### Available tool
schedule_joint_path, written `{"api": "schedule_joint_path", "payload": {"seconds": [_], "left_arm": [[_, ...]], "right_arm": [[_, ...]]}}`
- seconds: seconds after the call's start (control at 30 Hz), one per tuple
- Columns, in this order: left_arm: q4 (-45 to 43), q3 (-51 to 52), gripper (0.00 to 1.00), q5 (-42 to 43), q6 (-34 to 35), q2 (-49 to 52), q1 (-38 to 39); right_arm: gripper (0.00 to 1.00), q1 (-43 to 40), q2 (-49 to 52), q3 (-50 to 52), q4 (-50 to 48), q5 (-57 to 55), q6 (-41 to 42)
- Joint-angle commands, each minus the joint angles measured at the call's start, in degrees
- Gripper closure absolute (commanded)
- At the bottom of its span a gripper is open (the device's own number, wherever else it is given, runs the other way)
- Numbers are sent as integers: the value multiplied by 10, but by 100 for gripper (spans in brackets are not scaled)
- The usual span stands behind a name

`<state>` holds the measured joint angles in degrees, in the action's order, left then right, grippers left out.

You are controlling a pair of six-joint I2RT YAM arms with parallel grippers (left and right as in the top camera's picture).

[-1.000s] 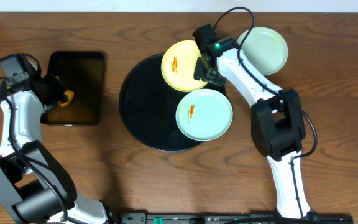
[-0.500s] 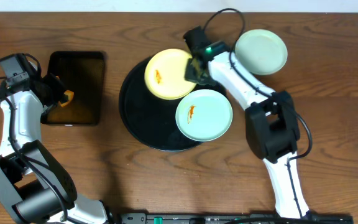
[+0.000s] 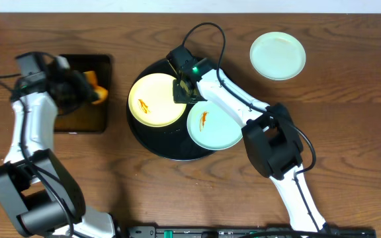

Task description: Clean dirty plates on tray and stack at the side

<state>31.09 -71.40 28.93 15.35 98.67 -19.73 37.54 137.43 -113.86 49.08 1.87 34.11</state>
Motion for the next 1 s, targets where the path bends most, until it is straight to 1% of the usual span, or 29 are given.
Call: {"api": "schedule_joint_path", "payload": {"seconds": [0.0, 0.07, 0.17, 0.2, 0.3, 0.37, 0.47, 0.53, 0.57, 0.6, 0.63, 0.67, 0.73, 0.8, 0.83, 0.9, 0.97], "left_arm": [[32, -9, 93, 13, -10, -14, 62], [52, -9, 93, -12, 1, -9, 95], [62, -9, 93, -42, 2, -7, 137], [62, -9, 93, -52, 4, -7, 146], [62, -9, 93, -90, 12, -7, 164], [64, -9, 93, -109, 13, -7, 167], [66, -9, 92, -122, 12, -7, 165], [68, -9, 92, -133, 12, -7, 165], [68, -9, 93, -136, 12, -7, 165], [68, -9, 93, -136, 12, -7, 165], [67, -9, 93, -136, 12, -7, 165], [67, -9, 93, -136, 12, -7, 165], [68, -9, 93, -136, 12, -7, 165], [68, -9, 93, -136, 12, -7, 165], [68, -9, 93, -136, 12, -7, 165], [68, -9, 92, -136, 12, -7, 165], [69, -9, 93, -136, 12, -7, 165]], "right_arm": [[99, 5, 16, -4, 5, 17, -16], [98, 3, 16, -4, 7, 19, -2], [98, 3, 16, -4, 14, 24, 77], [99, 3, 16, -4, 14, 31, 86], [93, 4, 16, -5, 16, 76, 90], [78, 0, 9, -5, 17, 106, 29], [37, -17, -19, -7, 28, 101, -26], [21, -33, -42, -9, 38, 99, -62], [20, -40, -50, -9, 40, 99, -76], [16, -51, -63, -9, 38, 100, -102], [16, -58, -70, -9, 32, 100, -127], [22, -69, -75, -9, 10, 100, -182], [34, -80, -71, -9, -22, 100, -254], [35, -83, -65, -9, -36, 100, -302], [35, -81, -58, -9, -45, 111, -339], [37, -75, -48, -9, -56, 113, -346], [44, -61, -30, -9, -71, 113, -342]]}}
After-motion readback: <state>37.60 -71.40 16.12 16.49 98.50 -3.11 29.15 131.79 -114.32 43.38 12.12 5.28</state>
